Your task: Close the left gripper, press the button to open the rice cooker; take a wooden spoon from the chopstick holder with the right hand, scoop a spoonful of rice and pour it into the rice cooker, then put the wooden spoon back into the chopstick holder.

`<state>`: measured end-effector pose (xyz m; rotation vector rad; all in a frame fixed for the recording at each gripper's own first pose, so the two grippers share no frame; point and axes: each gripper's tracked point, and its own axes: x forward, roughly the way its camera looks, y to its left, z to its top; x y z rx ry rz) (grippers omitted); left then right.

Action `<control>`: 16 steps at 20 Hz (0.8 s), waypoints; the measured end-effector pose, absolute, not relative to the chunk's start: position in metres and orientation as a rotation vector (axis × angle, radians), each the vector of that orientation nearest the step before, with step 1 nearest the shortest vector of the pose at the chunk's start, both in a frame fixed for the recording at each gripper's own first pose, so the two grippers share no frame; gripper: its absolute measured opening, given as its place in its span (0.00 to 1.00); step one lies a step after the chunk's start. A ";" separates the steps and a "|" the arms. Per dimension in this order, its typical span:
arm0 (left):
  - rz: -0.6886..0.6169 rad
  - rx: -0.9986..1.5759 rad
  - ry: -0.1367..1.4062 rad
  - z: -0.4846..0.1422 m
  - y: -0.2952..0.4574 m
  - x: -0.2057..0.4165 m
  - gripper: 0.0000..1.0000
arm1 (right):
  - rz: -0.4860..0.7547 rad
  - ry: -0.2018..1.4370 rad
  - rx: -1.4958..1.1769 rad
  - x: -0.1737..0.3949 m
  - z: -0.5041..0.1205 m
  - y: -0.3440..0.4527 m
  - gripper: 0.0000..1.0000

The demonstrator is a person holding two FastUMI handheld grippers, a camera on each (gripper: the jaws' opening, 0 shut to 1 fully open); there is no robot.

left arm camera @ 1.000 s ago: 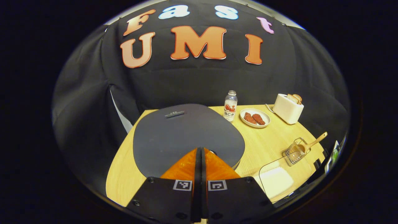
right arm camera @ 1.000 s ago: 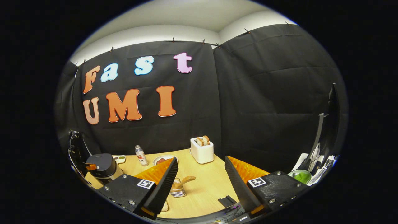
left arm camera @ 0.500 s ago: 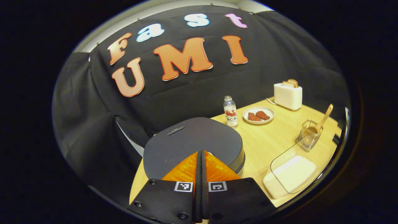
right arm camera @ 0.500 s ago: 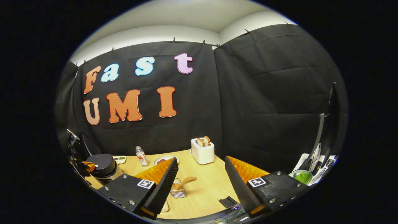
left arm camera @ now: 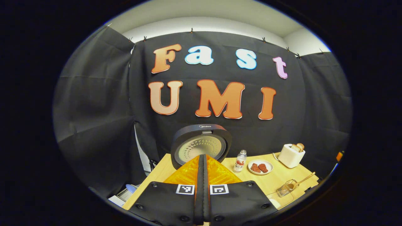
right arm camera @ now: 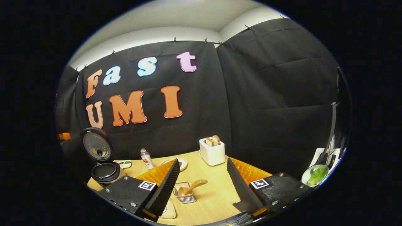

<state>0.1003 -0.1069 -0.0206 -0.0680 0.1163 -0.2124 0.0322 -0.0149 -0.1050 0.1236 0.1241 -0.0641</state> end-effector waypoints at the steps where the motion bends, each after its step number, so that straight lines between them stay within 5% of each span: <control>1: -0.201 -0.072 0.113 -0.019 -0.098 0.094 0.03 | -0.060 0.130 0.124 0.038 -0.113 -0.013 0.94; 12: 0.031 -0.057 0.114 -0.017 -0.002 0.051 0.05 | -0.019 0.293 0.194 0.092 -0.215 0.006 0.94; 13: 0.051 -0.080 0.083 -0.009 0.004 0.047 0.14 | -0.016 0.304 0.213 0.096 -0.221 0.007 0.94; 16: 0.078 -0.093 0.028 0.004 0.015 0.036 0.21 | -0.022 0.356 0.256 0.106 -0.243 0.009 0.95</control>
